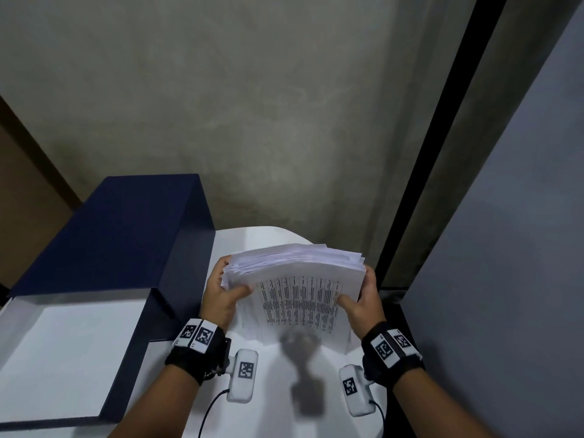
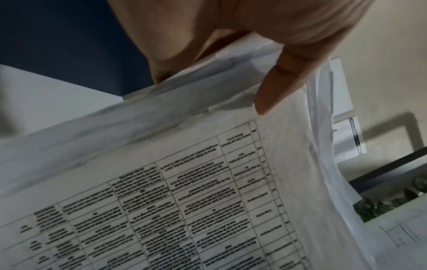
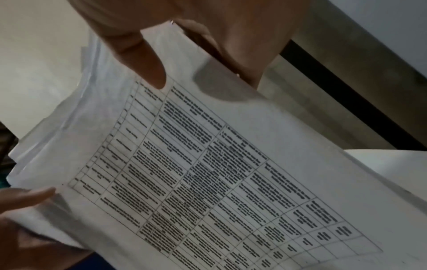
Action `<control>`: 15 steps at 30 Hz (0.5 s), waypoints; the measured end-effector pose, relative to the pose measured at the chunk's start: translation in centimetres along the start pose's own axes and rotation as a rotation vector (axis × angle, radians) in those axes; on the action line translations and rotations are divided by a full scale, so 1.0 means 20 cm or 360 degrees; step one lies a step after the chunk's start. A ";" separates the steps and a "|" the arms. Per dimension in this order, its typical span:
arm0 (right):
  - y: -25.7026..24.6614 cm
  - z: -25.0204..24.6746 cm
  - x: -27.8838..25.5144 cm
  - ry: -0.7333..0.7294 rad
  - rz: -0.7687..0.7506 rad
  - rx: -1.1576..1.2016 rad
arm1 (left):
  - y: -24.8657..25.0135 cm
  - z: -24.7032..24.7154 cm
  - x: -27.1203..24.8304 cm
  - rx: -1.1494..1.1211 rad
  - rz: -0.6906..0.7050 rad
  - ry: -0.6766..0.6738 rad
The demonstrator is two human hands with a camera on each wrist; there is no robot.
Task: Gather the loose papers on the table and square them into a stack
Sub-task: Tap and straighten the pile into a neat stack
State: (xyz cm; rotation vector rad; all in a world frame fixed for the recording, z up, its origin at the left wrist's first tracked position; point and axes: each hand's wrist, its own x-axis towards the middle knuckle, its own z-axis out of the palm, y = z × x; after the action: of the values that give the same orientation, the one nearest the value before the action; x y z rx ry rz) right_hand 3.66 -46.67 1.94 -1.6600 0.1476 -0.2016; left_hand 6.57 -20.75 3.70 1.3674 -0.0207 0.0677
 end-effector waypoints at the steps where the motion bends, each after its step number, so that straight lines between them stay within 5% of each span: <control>1: 0.00 0.00 0.00 -0.0011 -0.0004 -0.0020 | 0.00 0.00 0.00 -0.0001 -0.0006 -0.0009; 15: -0.01 0.02 -0.02 -0.0103 0.0107 0.0087 | -0.03 -0.04 0.03 0.0276 -0.0141 -0.0072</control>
State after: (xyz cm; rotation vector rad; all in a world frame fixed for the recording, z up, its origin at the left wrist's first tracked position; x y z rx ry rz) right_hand 3.39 -46.18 1.99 -1.6025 0.1479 -0.1002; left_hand 7.22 -20.07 3.00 1.5414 0.0082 -0.0364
